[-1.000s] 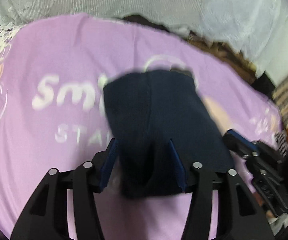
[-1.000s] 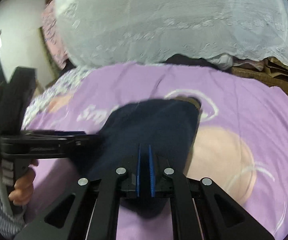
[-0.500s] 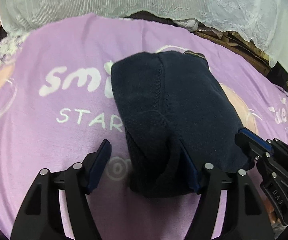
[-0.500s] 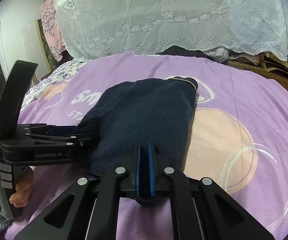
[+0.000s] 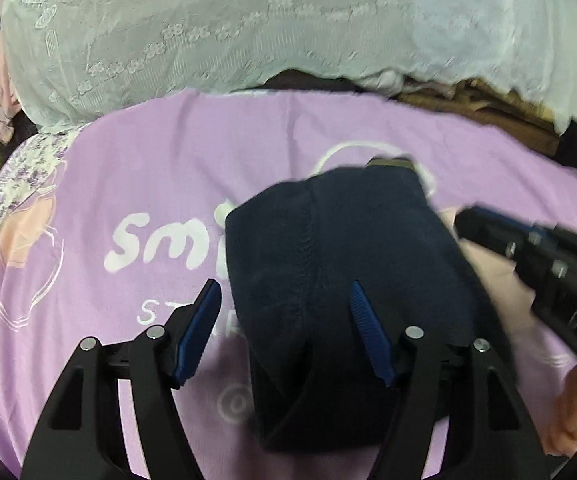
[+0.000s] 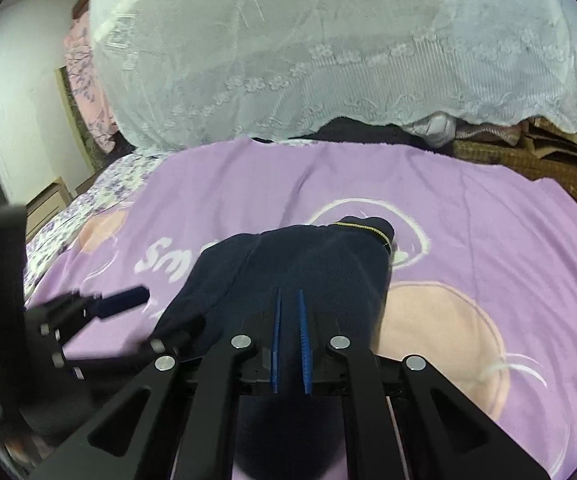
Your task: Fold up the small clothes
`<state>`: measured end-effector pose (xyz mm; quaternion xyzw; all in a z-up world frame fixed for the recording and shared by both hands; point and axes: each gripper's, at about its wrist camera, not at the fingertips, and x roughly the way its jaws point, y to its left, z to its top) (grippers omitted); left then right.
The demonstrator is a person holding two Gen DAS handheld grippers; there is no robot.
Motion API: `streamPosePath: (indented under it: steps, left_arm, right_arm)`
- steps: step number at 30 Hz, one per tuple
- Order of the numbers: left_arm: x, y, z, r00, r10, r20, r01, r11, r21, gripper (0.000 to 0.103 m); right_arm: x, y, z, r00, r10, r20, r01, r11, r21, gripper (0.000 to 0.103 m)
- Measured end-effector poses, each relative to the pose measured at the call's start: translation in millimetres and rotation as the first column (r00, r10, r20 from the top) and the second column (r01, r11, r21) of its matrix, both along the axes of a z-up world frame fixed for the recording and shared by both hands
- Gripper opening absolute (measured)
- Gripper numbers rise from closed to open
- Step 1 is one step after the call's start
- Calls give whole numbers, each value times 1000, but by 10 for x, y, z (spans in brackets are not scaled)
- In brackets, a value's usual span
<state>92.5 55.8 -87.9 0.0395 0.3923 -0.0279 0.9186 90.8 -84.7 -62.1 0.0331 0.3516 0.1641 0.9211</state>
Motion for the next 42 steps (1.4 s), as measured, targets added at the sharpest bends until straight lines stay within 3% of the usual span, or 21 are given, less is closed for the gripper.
streamPosePath:
  steps: [2,4,9,12,16,21,25,32,39,42]
  left_arm:
    - [44,-19,-169,1000,10,-14,-10,999,43,67]
    - [15,-37,-205,1000,9,13,-10,997,71,68]
    - [-34,-46,-174,999,9,35,-12,997,82,67]
    - [-106,-22,-134,999,5,47,-8,998,61,66]
    - [-207,-63,-70,997,-9,82,4,998,68,66]
    - [-292,-92,0,994,-27,101,22,998,57,67]
    - [-336,-104,45,993,-28,113,22,998,53,68]
    - [-381,-113,96,990,-16,137,8,998,60,76]
    - [-273,-68,-27,996,11,87,-18,997,81,76]
    - [-219,-45,-110,998,25,51,-29,996,85,77]
  right_arm:
    - [119,19,-212,997,-13,-73,13,1000,0,9]
    - [114,-24,-327,998,-19,-61,20,1000,19,8]
    - [17,-146,-266,999,-7,-53,11,996,86,9]
    - [-141,-209,-210,1000,-9,-17,10,998,61,10]
    - [-300,-338,-112,999,-40,28,38,997,68,45]
    - [-408,-409,-47,998,-43,46,39,996,75,46]
    - [-491,-412,-17,997,-40,60,35,997,74,56]
    - [-580,-351,-54,998,-25,60,22,998,51,64]
    - [-517,-291,-247,1000,-29,1,29,1000,11,65]
    - [-506,-301,-286,999,-37,-3,37,999,13,71]
